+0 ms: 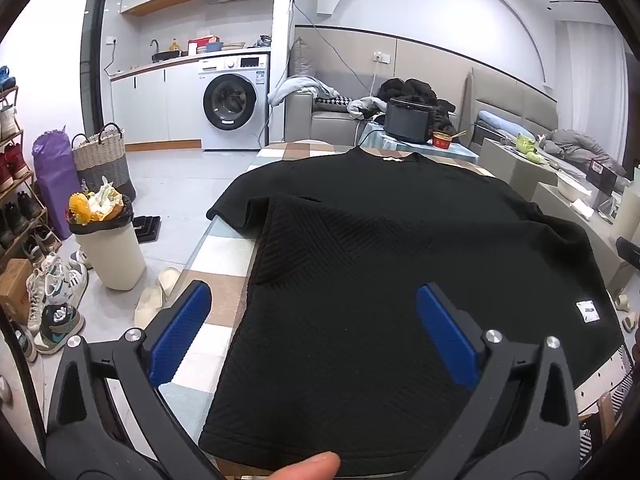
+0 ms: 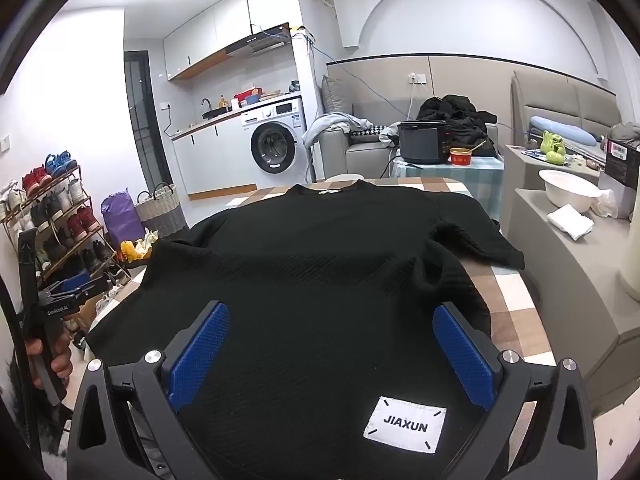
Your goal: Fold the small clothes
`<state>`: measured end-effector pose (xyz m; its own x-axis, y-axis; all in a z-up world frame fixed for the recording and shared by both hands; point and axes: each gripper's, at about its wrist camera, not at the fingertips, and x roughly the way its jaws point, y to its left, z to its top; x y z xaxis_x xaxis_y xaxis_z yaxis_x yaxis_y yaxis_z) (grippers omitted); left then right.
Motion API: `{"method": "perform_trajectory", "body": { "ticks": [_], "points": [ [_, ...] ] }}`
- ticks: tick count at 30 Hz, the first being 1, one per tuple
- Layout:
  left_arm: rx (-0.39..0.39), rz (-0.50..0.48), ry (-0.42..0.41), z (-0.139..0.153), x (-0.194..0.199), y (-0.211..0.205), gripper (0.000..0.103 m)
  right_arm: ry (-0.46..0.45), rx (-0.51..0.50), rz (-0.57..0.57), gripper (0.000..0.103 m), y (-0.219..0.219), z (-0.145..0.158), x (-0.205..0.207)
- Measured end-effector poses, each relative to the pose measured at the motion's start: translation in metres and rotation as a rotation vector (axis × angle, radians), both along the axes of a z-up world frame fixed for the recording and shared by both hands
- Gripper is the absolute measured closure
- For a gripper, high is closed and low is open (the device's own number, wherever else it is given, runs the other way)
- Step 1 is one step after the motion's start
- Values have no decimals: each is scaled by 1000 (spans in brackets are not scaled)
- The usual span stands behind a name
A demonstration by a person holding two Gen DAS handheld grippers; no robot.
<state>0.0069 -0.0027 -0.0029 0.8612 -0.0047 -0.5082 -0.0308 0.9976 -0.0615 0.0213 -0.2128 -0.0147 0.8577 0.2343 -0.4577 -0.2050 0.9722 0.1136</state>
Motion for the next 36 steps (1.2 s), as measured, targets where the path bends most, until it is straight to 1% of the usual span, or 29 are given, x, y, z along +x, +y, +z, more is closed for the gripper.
{"method": "perform_trajectory", "body": {
  "ticks": [5, 11, 36],
  "points": [
    [-15, -10, 2, 2, -1, 2, 1, -19, 15, -4, 0, -1, 2, -1],
    [-7, -16, 9, 0, -2, 1, 1, -12, 31, -15, 0, -5, 0, 0],
    [2, -19, 7, 0, -2, -1, 1, -1, 30, -19, 0, -6, -1, 1]
  ]
}}
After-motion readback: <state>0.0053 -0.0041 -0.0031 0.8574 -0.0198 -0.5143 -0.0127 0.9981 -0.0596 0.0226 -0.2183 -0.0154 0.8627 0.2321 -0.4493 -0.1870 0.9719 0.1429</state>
